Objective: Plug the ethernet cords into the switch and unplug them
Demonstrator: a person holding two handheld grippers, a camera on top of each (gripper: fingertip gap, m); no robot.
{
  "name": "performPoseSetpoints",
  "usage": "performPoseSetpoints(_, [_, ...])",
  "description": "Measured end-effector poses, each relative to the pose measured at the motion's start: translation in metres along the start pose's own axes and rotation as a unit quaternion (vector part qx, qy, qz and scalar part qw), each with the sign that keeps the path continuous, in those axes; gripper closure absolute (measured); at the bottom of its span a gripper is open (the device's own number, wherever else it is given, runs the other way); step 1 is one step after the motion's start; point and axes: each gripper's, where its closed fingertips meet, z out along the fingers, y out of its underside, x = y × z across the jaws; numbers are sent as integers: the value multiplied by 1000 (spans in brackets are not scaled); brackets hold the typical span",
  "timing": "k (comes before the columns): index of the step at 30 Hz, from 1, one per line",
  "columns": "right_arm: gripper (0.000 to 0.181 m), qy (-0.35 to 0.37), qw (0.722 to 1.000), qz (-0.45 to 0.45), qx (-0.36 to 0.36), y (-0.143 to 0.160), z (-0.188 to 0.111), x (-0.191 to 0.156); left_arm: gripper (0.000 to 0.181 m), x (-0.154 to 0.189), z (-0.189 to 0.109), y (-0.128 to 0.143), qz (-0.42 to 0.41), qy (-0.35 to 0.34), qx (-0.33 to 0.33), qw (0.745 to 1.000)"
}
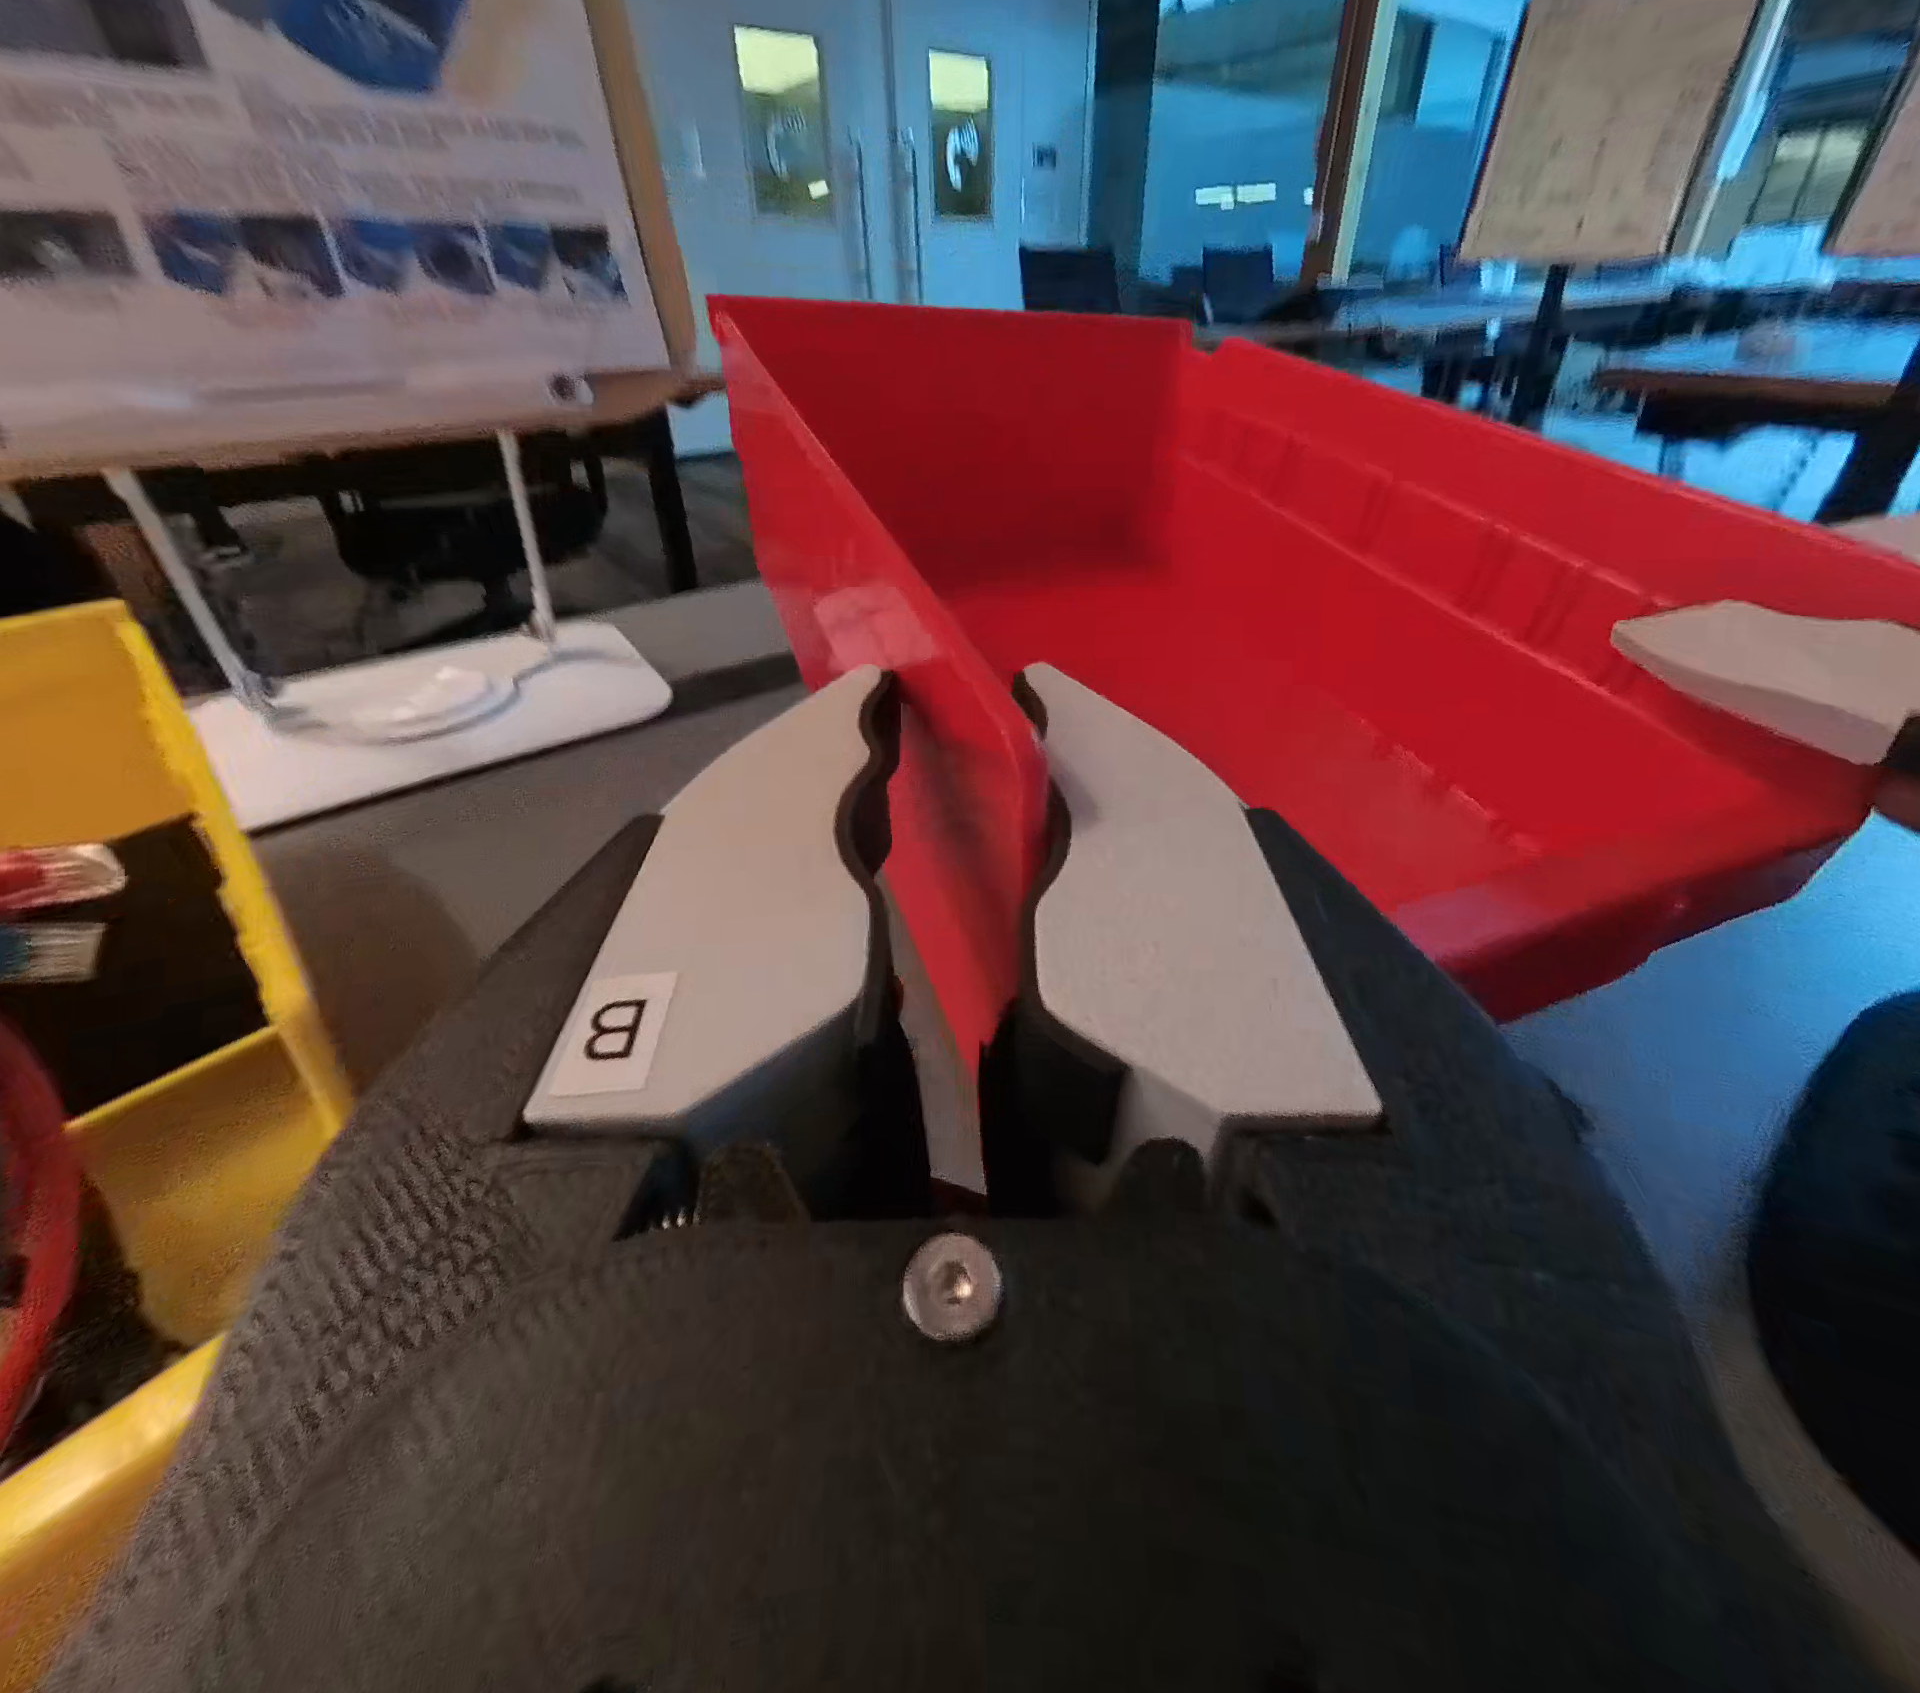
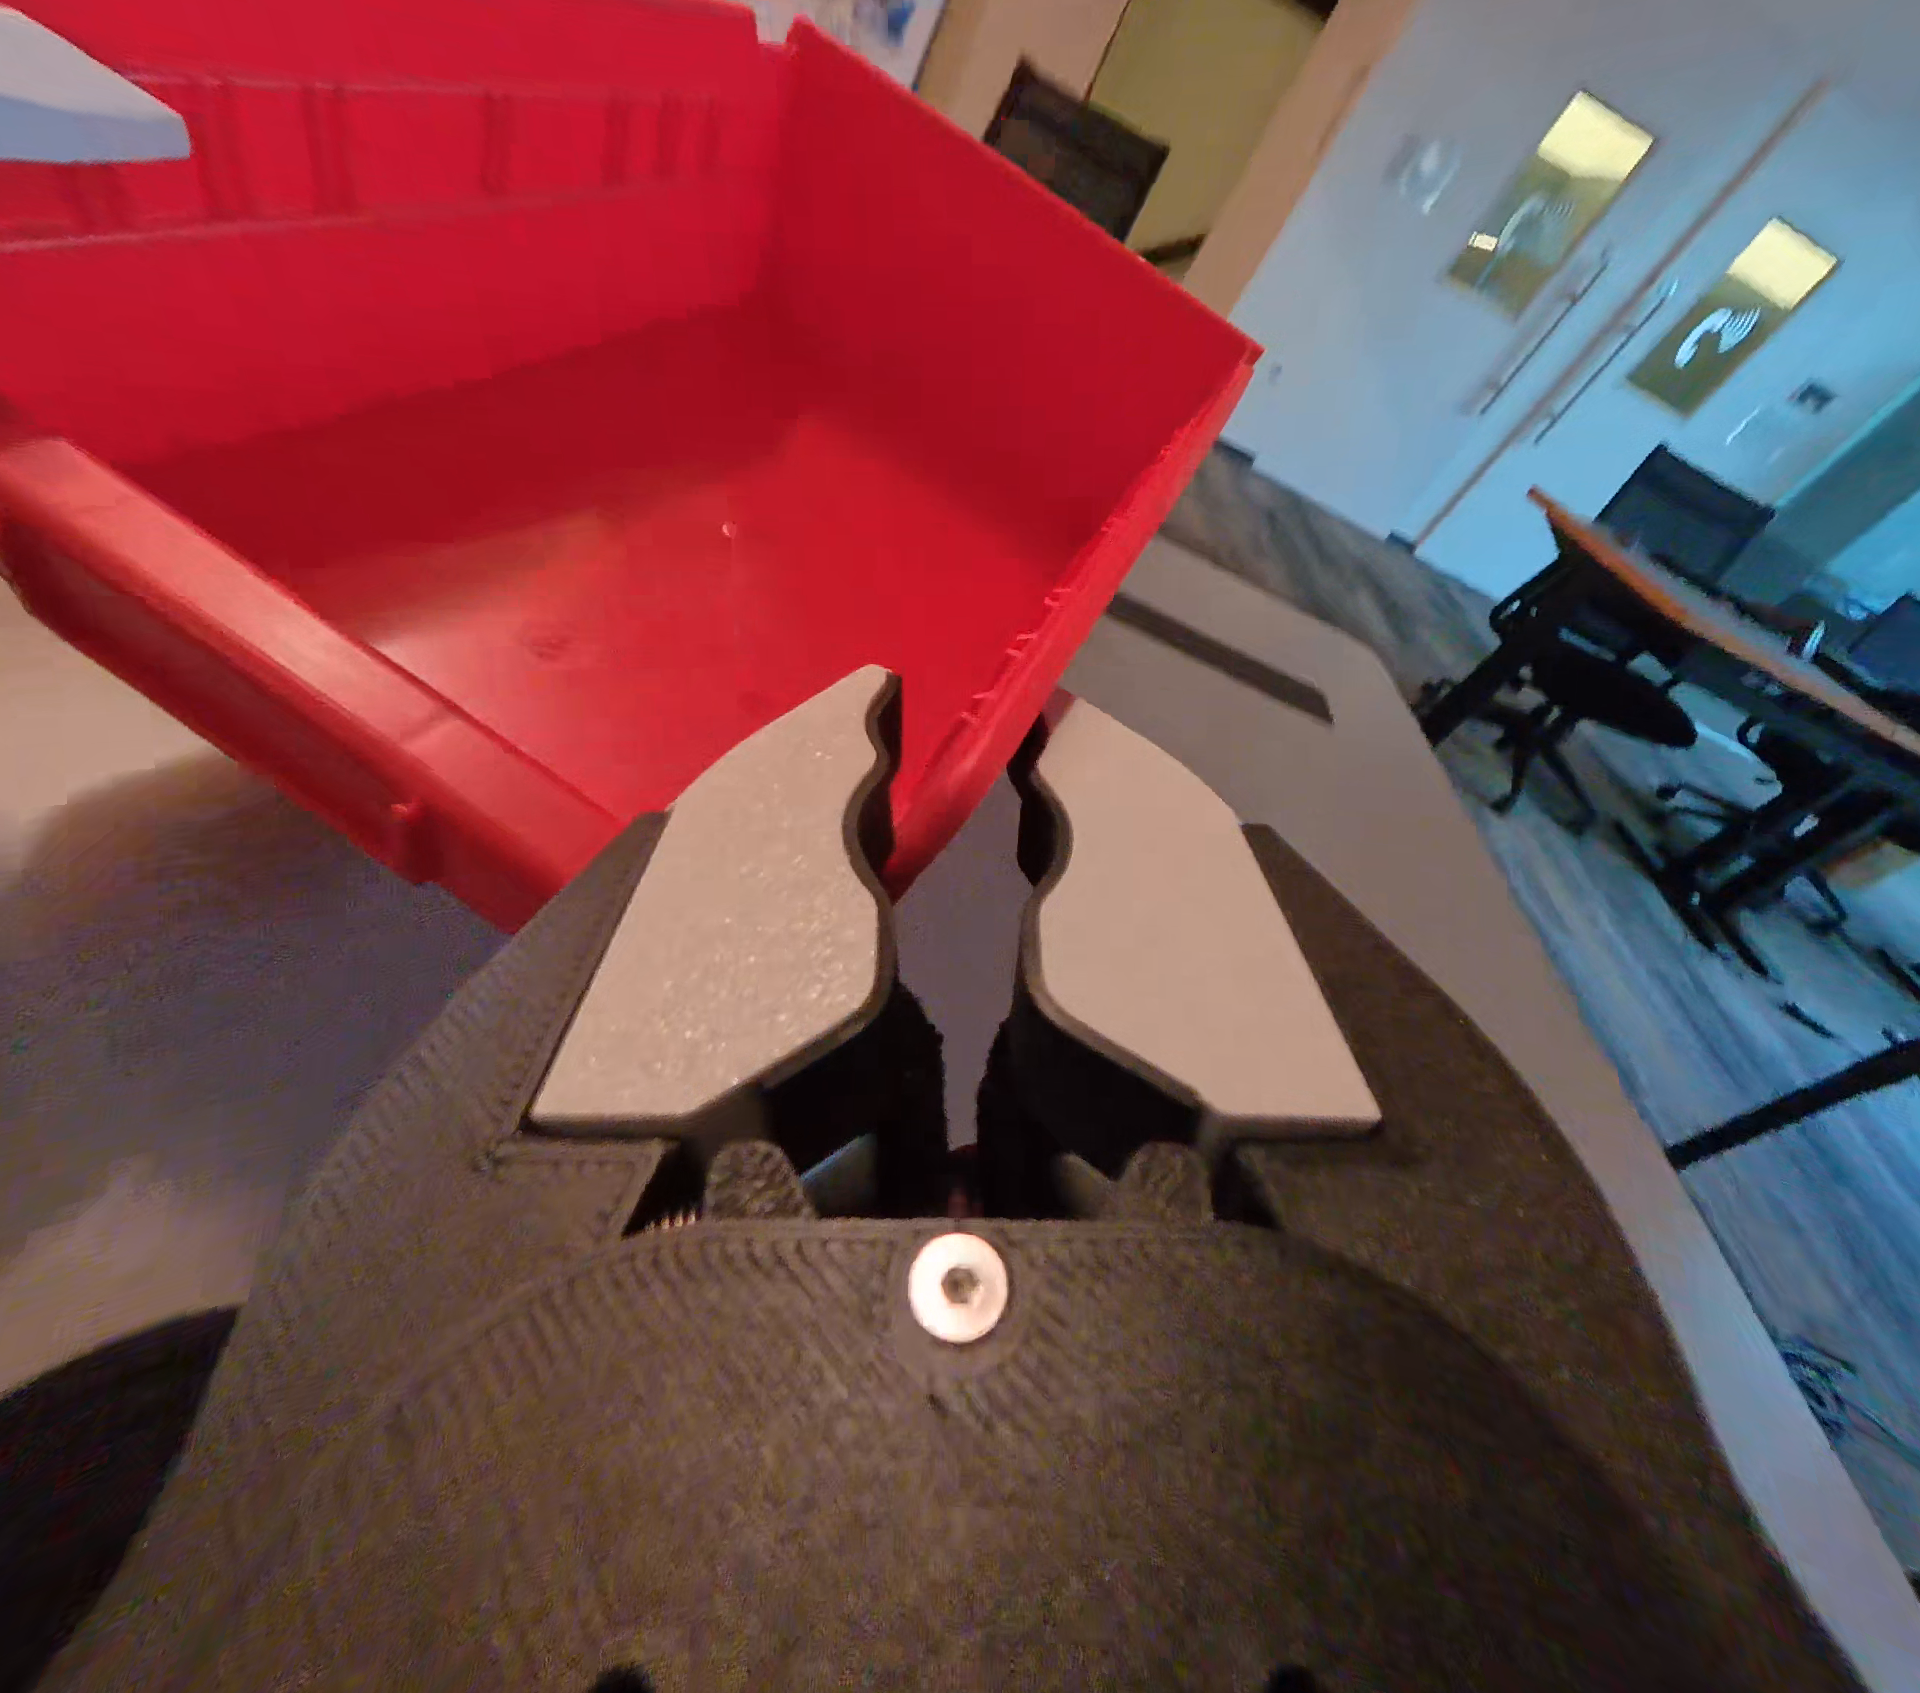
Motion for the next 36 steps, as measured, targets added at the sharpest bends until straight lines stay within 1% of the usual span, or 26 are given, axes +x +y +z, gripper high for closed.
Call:
performPoseSetpoints(2, [163,-10,1000,1,-30,16,4,1,160,5,6,18,7,15,-30,999])
performPoseSetpoints(4, [164,-17,999,10,-45,25,5,2,159,9,9,30,-15,24,-47,998])
performPoseSetpoints(9, [165,-22,996,10,-87,44,9,2,154,17,10,49,-8,39,-86,996])
performPoseSetpoints(11, [164,-24,996,17,-86,45,10,2,152,18,10,53,-1,43,-90,995])
performPoseSetpoints(13, [163,-23,996,25,-84,46,11,3,151,17,11,52,-10,45,-92,995])
performPoseSetpoints(14, [157,-27,996,31,-76,44,12,3,148,18,11,51,-23,51,-97,994])
performPoseSetpoints(15, [137,-37,997,39,-56,39,11,2,135,20,11,51,-36,65,-101,992])
performPoseSetpoints(16, [127,-42,997,59,-29,31,9,3,123,19,9,47,-45,72,-99,991])
performPoseSetpoints(17, [122,-47,995,83,4,21,5,6,117,15,7,40,-50,70,-89,992])
performPoseSetpoints(19, [119,-56,989,114,79,1,-5,13,104,7,-2,24,-48,71,-68,994])
performPoseSetpoints(20, [116,-50,985,115,119,-10,-11,18,101,2,-7,15,-40,73,-62,995])
performPoseSetpoints(21, [112,-48,980,103,162,-21,-19,19,99,0,-14,6,-19,82,-61,995])
performPoseSetpoints(22, [112,-51,975,82,202,-32,-26,17,96,-3,-22,0,12,90,-68,993])
performPoseSetpoints(23, [118,-69,971,56,223,-39,-32,8,95,-9,-32,-1,52,96,-86,990])
performPoseSetpoints(24, [121,-103,970,32,220,-41,-34,-6,95,-16,-42,3,99,100,-112,984])
performPoseSetpoints(26, [120,-200,966,-11,164,-35,-35,-43,96,-48,-62,20,193,74,-178,962])
performPoseSetpoints(27, [118,-253,959,-37,124,-27,-35,-63,97,-66,-72,33,239,66,-219,944])
performPoseSetpoints(28, [113,-291,951,-66,80,-16,-35,-80,98,-84,-83,49,274,59,-265,923])
performPoseSetpoints(29, [112,-309,945,-101,39,-5,-33,-92,99,-102,-93,66,297,54,-310,901])
performPoseSetpoints(30, [112,-312,939,-141,6,6,-30,-101,100,-116,-103,82,312,57,-350,881])
performPoseSetpoints(31, [113,-304,935,-183,-19,16,-26,-106,101,-126,-111,95,322,65,-375,867])
performPoseSetpoints(32, [114,-294,929,-222,-39,25,-21,-110,102,-133,-115,104,332,77,-383,859])
performPoseSetpoints(35, [118,-276,912,-290,-90,44,-7,-117,113,-153,-115,111,331,65,-370,866])
performPoseSetpoints(36, [127,-266,909,-304,-101,47,-2,-115,121,-158,-116,113,328,63,-378,863])
